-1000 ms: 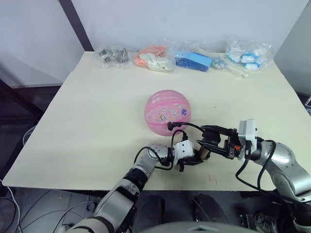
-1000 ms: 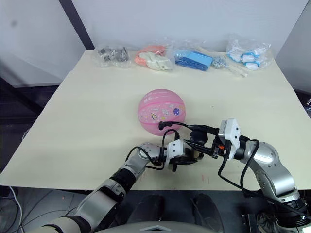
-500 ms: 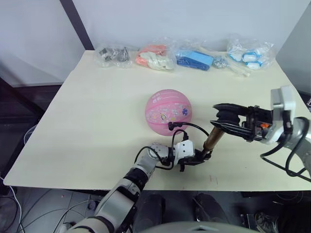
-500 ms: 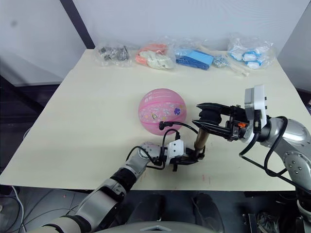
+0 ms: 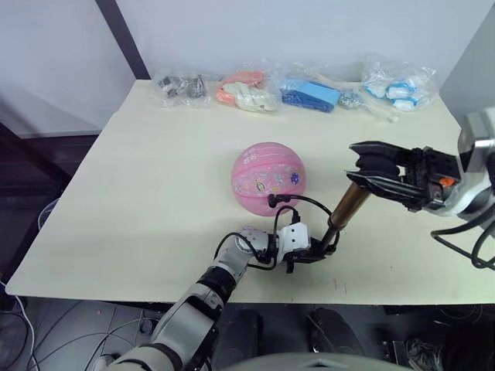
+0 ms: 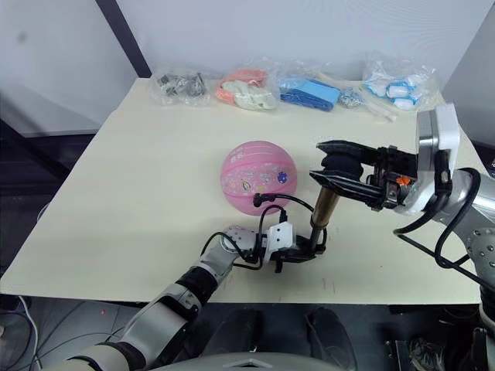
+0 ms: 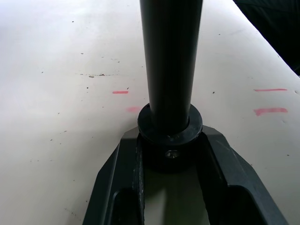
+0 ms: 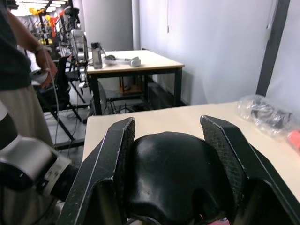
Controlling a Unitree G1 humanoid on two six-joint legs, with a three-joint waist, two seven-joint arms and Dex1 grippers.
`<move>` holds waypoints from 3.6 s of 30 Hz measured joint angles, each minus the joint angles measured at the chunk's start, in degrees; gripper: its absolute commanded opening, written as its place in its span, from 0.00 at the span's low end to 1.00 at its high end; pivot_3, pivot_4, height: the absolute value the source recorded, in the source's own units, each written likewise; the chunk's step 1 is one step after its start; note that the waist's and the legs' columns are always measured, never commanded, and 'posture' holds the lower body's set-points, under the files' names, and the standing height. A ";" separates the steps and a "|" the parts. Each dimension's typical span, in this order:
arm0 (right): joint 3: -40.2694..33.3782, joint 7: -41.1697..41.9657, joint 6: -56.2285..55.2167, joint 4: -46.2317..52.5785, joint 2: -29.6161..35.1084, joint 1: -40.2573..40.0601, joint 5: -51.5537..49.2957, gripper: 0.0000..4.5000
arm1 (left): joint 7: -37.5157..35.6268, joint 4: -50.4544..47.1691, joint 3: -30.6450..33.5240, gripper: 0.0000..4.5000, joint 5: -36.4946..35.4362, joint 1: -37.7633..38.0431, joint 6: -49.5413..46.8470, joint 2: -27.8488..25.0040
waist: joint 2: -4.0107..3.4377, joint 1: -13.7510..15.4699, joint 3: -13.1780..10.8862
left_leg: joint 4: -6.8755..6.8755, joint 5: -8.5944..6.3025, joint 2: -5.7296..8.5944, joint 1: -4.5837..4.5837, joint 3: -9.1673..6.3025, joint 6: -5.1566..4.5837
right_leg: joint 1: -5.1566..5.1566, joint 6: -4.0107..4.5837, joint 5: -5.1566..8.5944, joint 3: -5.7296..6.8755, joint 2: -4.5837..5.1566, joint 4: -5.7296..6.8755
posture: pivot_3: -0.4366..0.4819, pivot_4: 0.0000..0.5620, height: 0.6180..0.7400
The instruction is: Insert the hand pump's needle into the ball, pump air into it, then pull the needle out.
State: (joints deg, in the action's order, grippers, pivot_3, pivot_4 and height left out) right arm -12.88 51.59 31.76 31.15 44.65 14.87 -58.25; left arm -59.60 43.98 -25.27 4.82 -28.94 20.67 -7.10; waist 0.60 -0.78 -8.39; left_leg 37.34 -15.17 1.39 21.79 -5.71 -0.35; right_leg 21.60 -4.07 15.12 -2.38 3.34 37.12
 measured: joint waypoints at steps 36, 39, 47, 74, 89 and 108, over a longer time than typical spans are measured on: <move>11.50 1.62 -9.75 -6.19 -5.68 -10.91 19.70 0.41 | 0.40 -0.63 0.01 0.22 0.03 0.49 -0.18 -0.08 | 0.01 0.00 0.07 | 0.01 0.00 -0.01 -0.03 -0.02 0.00 | -0.01 0.00 0.00 -0.02 -0.06 0.01 | 0.48 0.27 0.97; 9.07 1.50 -5.95 -4.31 -3.42 -9.03 15.89 0.41 | 0.34 -0.70 0.01 0.22 -0.02 0.56 -0.13 -0.03 | -0.01 0.03 0.05 | 0.00 0.00 0.00 0.00 -0.03 0.00 | 0.00 0.00 0.00 -0.01 -0.03 -0.01 | 0.48 0.27 0.97; 0.54 -0.09 1.98 -1.50 0.41 -1.19 1.25 0.41 | 0.33 -0.67 0.03 0.22 -0.04 0.54 -0.08 0.02 | 0.01 0.01 0.00 | 0.00 0.00 0.00 0.04 -0.02 0.00 | 0.00 0.00 0.00 -0.01 0.01 -0.03 | 0.48 0.27 0.97; 8.53 0.78 -6.43 -0.29 -1.86 -4.92 12.37 0.41 | 0.63 0.49 0.00 0.22 0.18 0.09 0.32 0.21 | 0.09 -0.02 0.10 | 0.02 0.00 0.08 -0.07 0.06 0.00 | -0.05 -0.04 0.00 0.03 0.13 -0.03 | 0.48 0.27 0.97; 18.09 0.66 -18.19 -8.67 -8.99 -10.74 26.90 0.41 | 0.70 0.52 0.05 0.22 0.19 0.17 0.20 0.04 | 0.21 -0.07 0.30 | 0.02 0.01 0.02 -0.13 0.01 0.01 | -0.06 -0.04 0.00 0.01 0.01 -0.01 | 0.48 0.27 0.97; 3.65 -2.00 2.83 -0.49 0.84 -1.43 5.17 0.41 | 0.15 0.39 0.03 0.22 -0.04 0.11 0.52 0.29 | 0.00 0.02 0.05 | 0.01 0.00 0.09 0.05 -0.03 0.00 | -0.01 -0.01 0.00 0.02 0.13 -0.04 | 0.48 0.27 0.97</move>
State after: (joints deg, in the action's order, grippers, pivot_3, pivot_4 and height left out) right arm -9.23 49.59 34.58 30.65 45.50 13.44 -53.08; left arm -59.45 44.37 -25.25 4.79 -28.84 21.19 -6.81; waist 0.59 -0.76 -8.34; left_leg 37.35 -15.17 1.48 21.84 -5.74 -0.35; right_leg 21.59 -4.08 15.11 -2.36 3.47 37.08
